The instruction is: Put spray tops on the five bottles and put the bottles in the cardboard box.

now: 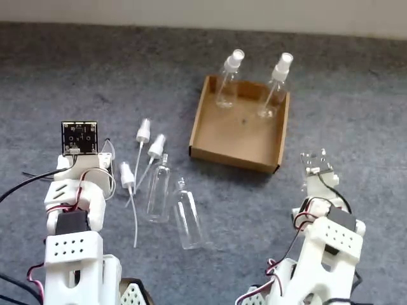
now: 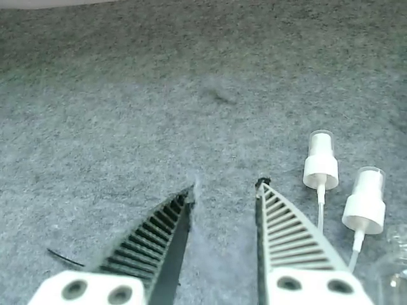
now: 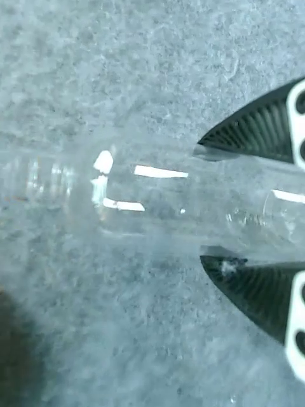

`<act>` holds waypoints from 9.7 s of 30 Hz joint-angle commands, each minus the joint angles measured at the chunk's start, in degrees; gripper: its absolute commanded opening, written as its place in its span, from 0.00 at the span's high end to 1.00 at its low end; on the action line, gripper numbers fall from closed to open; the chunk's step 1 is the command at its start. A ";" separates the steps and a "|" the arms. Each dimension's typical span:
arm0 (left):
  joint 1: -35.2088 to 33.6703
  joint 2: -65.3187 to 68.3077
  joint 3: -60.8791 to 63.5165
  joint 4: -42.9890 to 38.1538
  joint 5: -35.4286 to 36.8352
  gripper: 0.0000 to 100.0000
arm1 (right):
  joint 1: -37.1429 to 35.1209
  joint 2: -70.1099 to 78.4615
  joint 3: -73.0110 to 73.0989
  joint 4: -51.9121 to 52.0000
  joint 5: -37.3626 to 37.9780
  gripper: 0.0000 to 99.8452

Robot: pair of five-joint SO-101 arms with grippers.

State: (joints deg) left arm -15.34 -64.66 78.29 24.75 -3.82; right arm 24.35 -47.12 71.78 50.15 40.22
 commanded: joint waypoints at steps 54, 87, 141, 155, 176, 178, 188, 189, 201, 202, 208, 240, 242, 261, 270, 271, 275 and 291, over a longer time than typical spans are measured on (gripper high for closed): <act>-7.34 -1.54 9.10 -4.57 0.18 0.84 | 10.86 -53.67 34.24 6.55 -7.21 0.75; -11.21 -1.36 16.13 -16.35 0.18 0.85 | 10.95 -57.10 33.45 23.25 -7.21 0.75; -11.12 -1.54 16.75 -16.44 0.18 0.85 | 10.95 -57.10 33.45 23.25 -7.21 0.75; -11.12 -1.54 16.75 -16.44 0.18 0.85 | 10.95 -57.10 33.45 23.25 -7.21 0.75; -11.12 -1.54 16.75 -16.44 0.18 0.85 | 10.95 -57.10 33.45 23.25 -7.21 0.75; -11.12 -1.54 16.75 -16.44 0.18 0.85 | 10.95 -57.10 33.45 23.25 -7.21 0.75; -11.12 -1.54 16.75 -16.44 0.18 0.85 | 10.95 -57.10 33.45 23.25 -7.21 0.75; -11.12 -1.54 16.75 -16.44 0.18 0.85 | 10.95 -57.10 33.45 23.25 -7.21 0.75; -11.21 -1.54 16.75 -16.44 0.18 0.85 | 10.95 -57.10 33.45 23.25 -7.21 0.75; -11.21 -1.54 16.75 -16.44 0.18 0.85 | 10.95 -57.10 33.45 23.25 -7.21 0.75; -11.21 -1.54 16.75 -16.44 0.18 0.85 | 10.95 -57.10 33.45 23.25 -7.21 0.75; -10.95 -1.54 16.84 -16.26 0.18 0.85 | 10.95 -57.10 33.45 23.25 -7.21 0.75; -10.86 -1.54 16.84 -16.26 0.18 0.85 | 10.95 -57.10 33.45 23.25 -7.21 0.75; -9.01 -1.54 18.24 -16.44 0.18 0.85 | 10.95 -57.10 33.45 23.25 -7.21 0.75; -9.10 -1.54 18.59 -16.44 0.18 0.85 | 10.86 -57.10 33.45 23.25 -7.21 0.75; -9.10 -1.54 18.59 -16.44 0.18 0.85 | 10.86 -57.10 33.45 23.25 -7.21 0.75; -9.10 -1.54 18.59 -16.26 0.18 0.85 | 10.33 -57.10 33.45 23.25 -7.21 0.75; -9.10 -1.54 18.68 -16.26 0.18 0.85 | 9.89 -57.10 33.45 21.41 -7.21 0.75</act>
State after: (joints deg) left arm -25.27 -65.19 95.69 9.54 -3.82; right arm 34.81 -103.56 95.69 73.19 33.01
